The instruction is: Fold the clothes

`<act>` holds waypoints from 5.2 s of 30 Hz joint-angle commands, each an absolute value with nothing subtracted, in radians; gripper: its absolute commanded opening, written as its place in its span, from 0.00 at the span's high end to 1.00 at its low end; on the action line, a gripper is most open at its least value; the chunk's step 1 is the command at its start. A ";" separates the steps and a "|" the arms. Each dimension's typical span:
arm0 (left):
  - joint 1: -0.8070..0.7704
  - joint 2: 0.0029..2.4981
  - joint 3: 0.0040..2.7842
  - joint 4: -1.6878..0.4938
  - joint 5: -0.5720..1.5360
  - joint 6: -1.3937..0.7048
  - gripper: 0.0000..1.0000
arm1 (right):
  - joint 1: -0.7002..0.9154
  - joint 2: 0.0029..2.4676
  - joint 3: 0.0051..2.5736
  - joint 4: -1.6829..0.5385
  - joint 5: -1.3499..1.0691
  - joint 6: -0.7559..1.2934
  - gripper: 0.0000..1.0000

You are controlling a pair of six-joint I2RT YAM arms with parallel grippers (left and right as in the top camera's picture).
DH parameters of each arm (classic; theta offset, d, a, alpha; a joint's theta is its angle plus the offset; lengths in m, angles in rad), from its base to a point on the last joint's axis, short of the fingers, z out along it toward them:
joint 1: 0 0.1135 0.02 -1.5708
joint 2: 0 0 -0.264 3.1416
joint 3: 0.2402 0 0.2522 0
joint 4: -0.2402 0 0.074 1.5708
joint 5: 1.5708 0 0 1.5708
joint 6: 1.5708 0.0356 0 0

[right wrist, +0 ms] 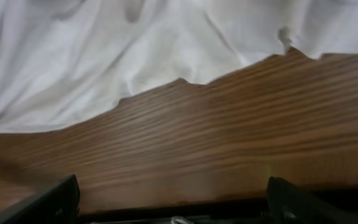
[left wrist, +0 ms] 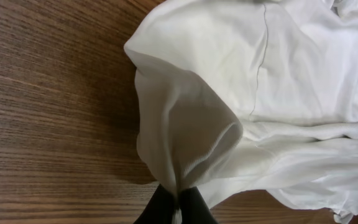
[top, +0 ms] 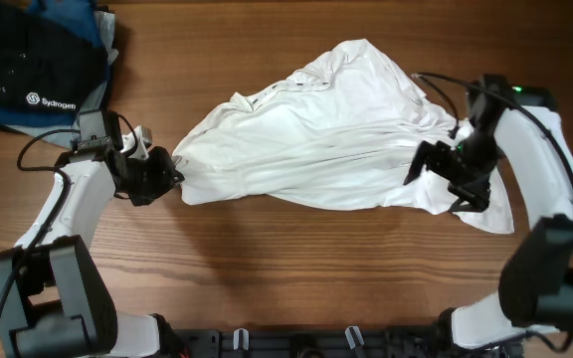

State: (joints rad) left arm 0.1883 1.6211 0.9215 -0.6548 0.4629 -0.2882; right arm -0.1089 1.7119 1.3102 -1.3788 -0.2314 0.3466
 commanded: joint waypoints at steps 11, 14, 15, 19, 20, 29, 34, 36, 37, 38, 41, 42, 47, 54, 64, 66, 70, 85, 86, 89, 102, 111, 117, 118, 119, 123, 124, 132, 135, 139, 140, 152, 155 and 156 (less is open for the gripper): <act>0.188 1.602 0.935 -0.657 0.475 -0.238 0.96 | -0.207 1.711 1.072 -1.219 -0.228 0.321 0.09; 0.188 1.602 0.935 -0.667 0.475 -0.238 0.96 | -0.216 1.711 1.024 -1.169 -0.217 0.322 0.11; 0.188 1.602 0.935 -0.669 0.475 -0.238 0.96 | -0.224 1.712 1.016 -1.158 -0.207 0.326 0.11; 0.188 1.602 0.935 -0.671 0.475 -0.239 0.96 | -0.304 1.713 1.015 -1.126 -0.200 0.337 0.12; 0.188 1.602 0.935 -0.671 0.475 -0.238 0.96 | -0.322 1.715 1.015 -1.124 -0.199 0.340 0.17; 0.188 1.602 0.935 -0.671 0.476 -0.238 0.96 | -0.403 1.718 1.015 -1.098 -0.213 0.297 0.33; 0.188 1.602 0.935 -0.670 0.476 -0.238 0.96 | -0.397 1.718 1.015 -1.052 -0.319 0.297 0.32; 0.188 1.602 0.935 -0.671 0.476 -0.238 0.96 | -0.389 1.718 1.015 -1.026 -0.357 0.299 0.32; 0.188 1.602 0.935 -0.671 0.475 -0.238 0.96 | -0.382 1.718 1.017 -1.010 -0.371 0.297 0.31; 0.188 1.602 0.935 -0.670 0.476 -0.238 0.96 | -0.377 1.718 1.019 -1.004 -0.375 0.296 0.30; 0.188 1.602 0.935 -0.670 0.475 -0.238 0.96 | -0.345 1.718 1.029 -0.986 -0.375 0.289 0.31; 0.188 1.602 0.935 -0.670 0.476 -0.238 0.96 | -0.329 1.718 1.031 -0.979 -0.375 0.290 0.32; 0.188 1.602 0.935 -0.671 0.476 -0.238 0.96 | -0.282 1.718 1.031 -0.965 -0.360 0.291 0.32; 0.188 1.602 0.935 -0.671 0.476 -0.238 0.96 | -0.258 1.722 1.031 -0.958 -0.260 0.342 0.27; 0.188 1.602 0.935 -0.675 0.483 -0.231 0.96 | -0.292 1.787 1.039 -0.907 -0.259 0.296 0.35; 0.188 1.602 0.935 -0.675 0.483 -0.231 0.96 | -0.289 1.791 1.049 -0.889 -0.262 0.297 0.35; 0.188 1.602 0.935 -0.674 0.491 -0.231 0.96 | -0.289 1.794 1.075 -0.875 -0.262 0.299 0.37; 0.188 1.602 0.935 -0.674 0.490 -0.231 0.96 | -0.263 1.795 1.079 -0.930 -0.243 0.282 0.51; 0.188 1.602 0.935 -0.674 0.490 -0.231 0.96 | -0.255 1.795 1.078 -0.929 -0.243 0.283 0.59; 0.188 1.602 0.935 -0.674 0.490 -0.231 0.96 | -0.227 1.795 1.078 -0.923 -0.243 0.289 0.75; 0.188 1.602 0.935 -0.673 0.490 -0.230 0.96 | -0.144 1.892 1.078 -0.880 -0.244 0.289 0.95; 0.188 1.602 0.935 -0.627 0.490 -0.241 0.96 | -0.137 1.834 1.081 -0.827 -0.282 0.314 0.95; 0.187 1.602 0.936 -0.541 0.527 -0.250 0.96 | -0.137 1.742 1.081 -0.831 -0.266 0.314 0.95; 0.187 1.602 0.936 -0.530 0.539 -0.251 0.96 | -0.137 1.719 1.081 -0.834 -0.266 0.314 0.95; 0.187 1.601 0.936 -0.517 0.553 -0.251 0.96 | -0.137 1.699 1.081 -0.836 -0.265 0.313 0.95; 0.186 1.594 0.936 -0.494 0.561 -0.251 0.96 | -0.137 1.619 1.082 -0.861 -0.258 0.313 0.96; 0.186 1.590 0.936 -0.488 0.561 -0.251 0.96 | -0.137 1.590 1.082 -0.870 -0.252 0.310 0.95; 0.185 1.495 0.936 -0.457 0.566 -0.267 0.96 | -0.137 1.399 1.083 -0.962 -0.233 0.290 0.95; 0.185 1.429 0.936 -0.444 0.580 -0.284 0.96 | -0.137 1.330 1.083 -0.995 -0.233 0.282 0.95; 0.185 1.310 0.937 -0.442 0.587 -0.305 0.96 | -0.137 1.236 1.105 -1.051 -0.223 0.262 0.95; 0.185 1.277 0.937 -0.443 0.587 -0.319 0.96 | -0.137 1.215 1.119 -1.069 -0.213 0.262 0.96; 0.185 0.823 0.937 -0.445 0.566 -0.386 0.96 | -0.137 1.116 1.449 -1.274 -0.159 0.233 0.95; 0.185 0.762 0.937 -0.453 0.537 -0.402 0.96 | -0.137 1.116 1.501 -1.287 -0.137 0.237 0.95; 0.185 0.746 0.937 -0.457 0.530 -0.402 0.96 | -0.137 1.116 1.525 -1.291 -0.125 0.245 0.96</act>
